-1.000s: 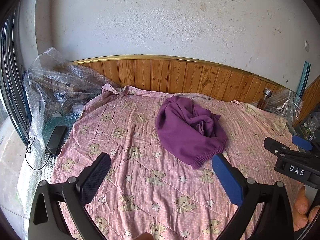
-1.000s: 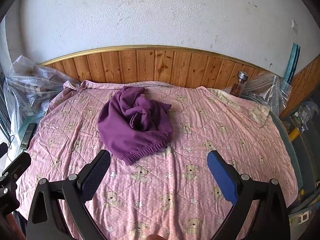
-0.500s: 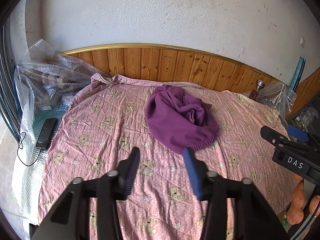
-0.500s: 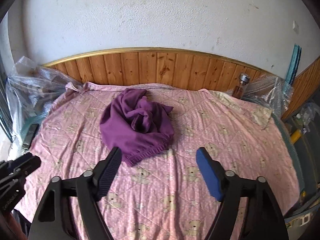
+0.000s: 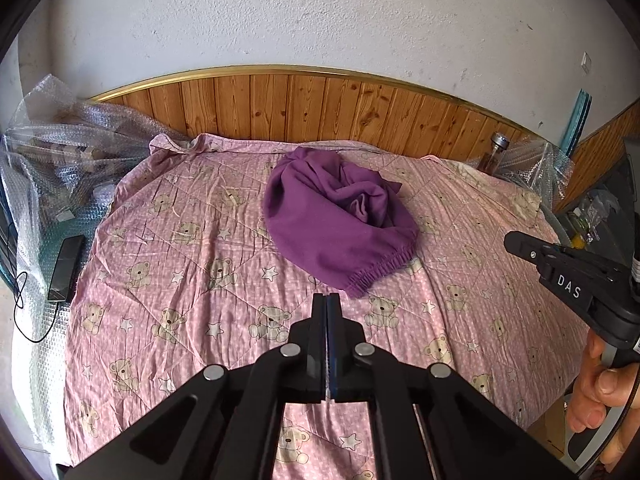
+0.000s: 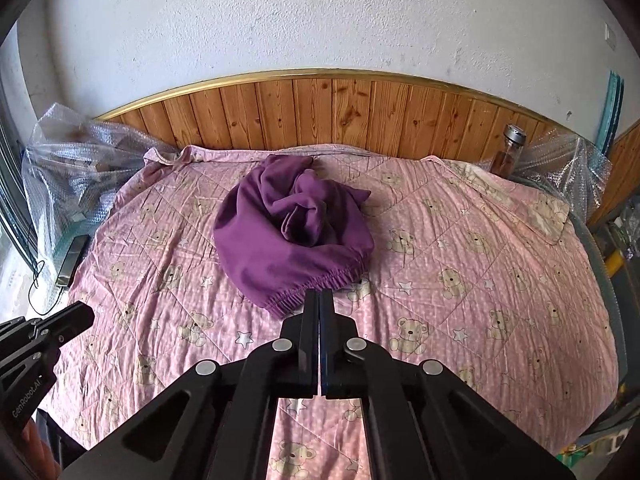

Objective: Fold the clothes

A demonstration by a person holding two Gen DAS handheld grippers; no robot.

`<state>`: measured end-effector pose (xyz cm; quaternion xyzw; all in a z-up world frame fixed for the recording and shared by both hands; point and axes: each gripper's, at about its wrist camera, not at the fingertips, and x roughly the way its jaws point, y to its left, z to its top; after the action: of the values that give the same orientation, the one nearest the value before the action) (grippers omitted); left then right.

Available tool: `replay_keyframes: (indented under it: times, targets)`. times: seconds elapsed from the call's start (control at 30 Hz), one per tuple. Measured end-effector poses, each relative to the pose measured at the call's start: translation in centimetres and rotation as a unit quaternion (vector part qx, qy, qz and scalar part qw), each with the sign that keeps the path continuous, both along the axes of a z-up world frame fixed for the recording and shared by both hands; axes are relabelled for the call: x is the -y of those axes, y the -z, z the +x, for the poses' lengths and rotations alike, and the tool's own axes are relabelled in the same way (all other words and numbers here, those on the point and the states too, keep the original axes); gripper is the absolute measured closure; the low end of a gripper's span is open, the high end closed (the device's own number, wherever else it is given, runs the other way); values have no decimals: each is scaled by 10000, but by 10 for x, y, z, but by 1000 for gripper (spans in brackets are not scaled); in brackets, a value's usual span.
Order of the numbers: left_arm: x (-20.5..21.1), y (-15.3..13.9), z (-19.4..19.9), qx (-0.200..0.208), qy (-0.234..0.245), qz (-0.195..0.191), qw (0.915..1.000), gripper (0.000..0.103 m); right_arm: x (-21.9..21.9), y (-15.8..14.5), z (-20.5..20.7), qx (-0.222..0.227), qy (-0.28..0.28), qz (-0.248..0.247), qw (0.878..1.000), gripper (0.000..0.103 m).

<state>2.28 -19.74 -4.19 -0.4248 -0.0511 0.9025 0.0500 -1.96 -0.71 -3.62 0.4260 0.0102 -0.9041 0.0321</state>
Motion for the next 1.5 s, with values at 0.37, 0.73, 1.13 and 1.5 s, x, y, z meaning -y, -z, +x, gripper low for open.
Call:
replay_keyframes:
  times: [0.37,0.73,1.13,1.5]
  targets:
    - [4,9,-24,93,-212,-407,9989,96,11,13,-25,-16,66,424,9991,55]
    - [-11,42,-71,752,-301,-93,9967,21,-6,81,-72,768,-117,401,9962,46]
    - [-19,92,-141,1448,-581,72,9877,21,-28,115,-151,1065,-297,-170,9937,43]
    - [-13,134,-179,1765,-956,177,9795,21,-4,193,-244,1535,-890,-573,9825,95]
